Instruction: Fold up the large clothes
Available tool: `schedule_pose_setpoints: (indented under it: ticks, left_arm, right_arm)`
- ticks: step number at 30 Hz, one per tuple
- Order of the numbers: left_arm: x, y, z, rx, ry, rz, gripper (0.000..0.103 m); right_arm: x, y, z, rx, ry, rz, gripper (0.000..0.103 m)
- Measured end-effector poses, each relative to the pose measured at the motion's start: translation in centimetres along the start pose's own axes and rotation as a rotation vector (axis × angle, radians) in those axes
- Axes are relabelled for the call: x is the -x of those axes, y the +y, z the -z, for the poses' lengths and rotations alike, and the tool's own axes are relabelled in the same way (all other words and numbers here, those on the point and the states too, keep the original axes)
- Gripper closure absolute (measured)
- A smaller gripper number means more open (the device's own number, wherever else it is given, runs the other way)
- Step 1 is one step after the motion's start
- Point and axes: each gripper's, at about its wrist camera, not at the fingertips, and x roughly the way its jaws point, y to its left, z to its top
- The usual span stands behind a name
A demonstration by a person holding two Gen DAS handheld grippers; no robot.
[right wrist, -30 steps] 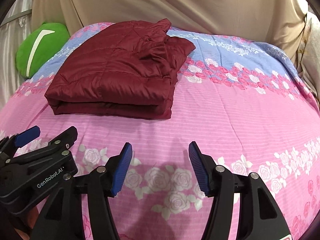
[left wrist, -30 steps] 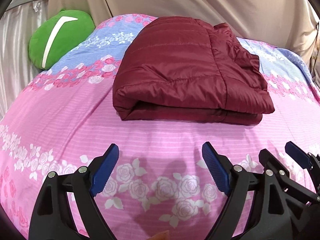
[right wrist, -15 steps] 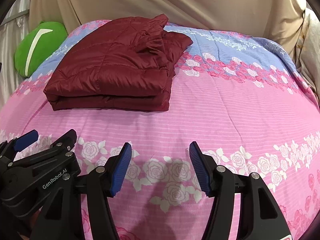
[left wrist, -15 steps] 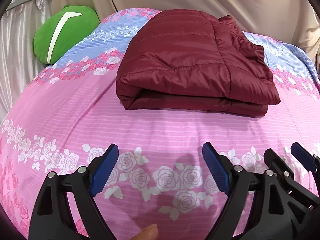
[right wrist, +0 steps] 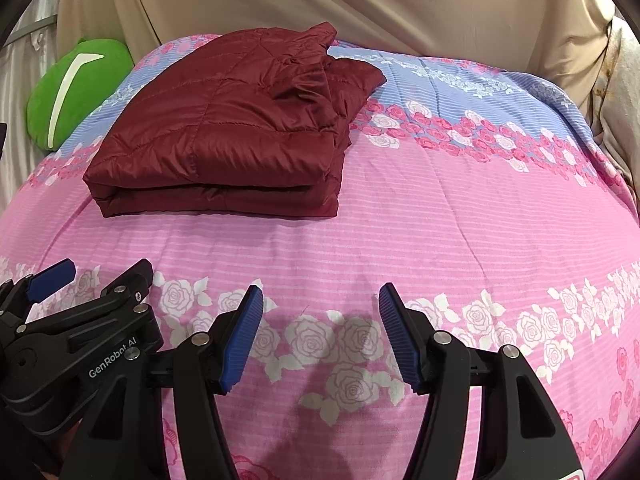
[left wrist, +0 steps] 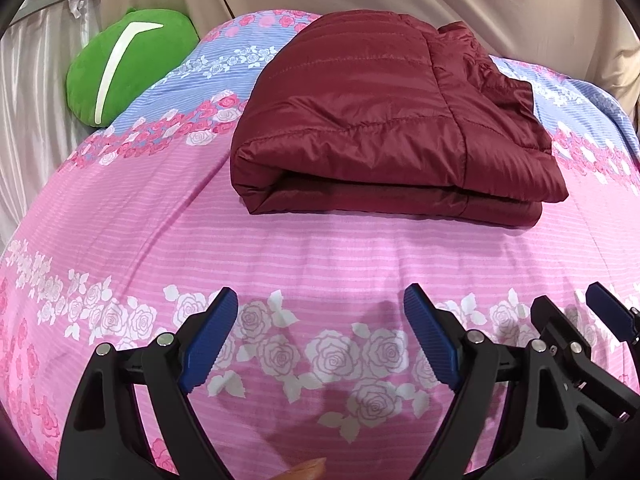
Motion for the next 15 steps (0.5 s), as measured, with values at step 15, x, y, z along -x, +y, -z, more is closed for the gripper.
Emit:
schedule_pose_setpoints:
  ticks: [15]
  left_arm:
    - [0.11, -0.3, 0.07, -0.019, -0.002, -0.015, 0.025]
  right_arm:
    - [0.17, 0.51, 0.15, -0.002, -0.004, 0.023, 0.044]
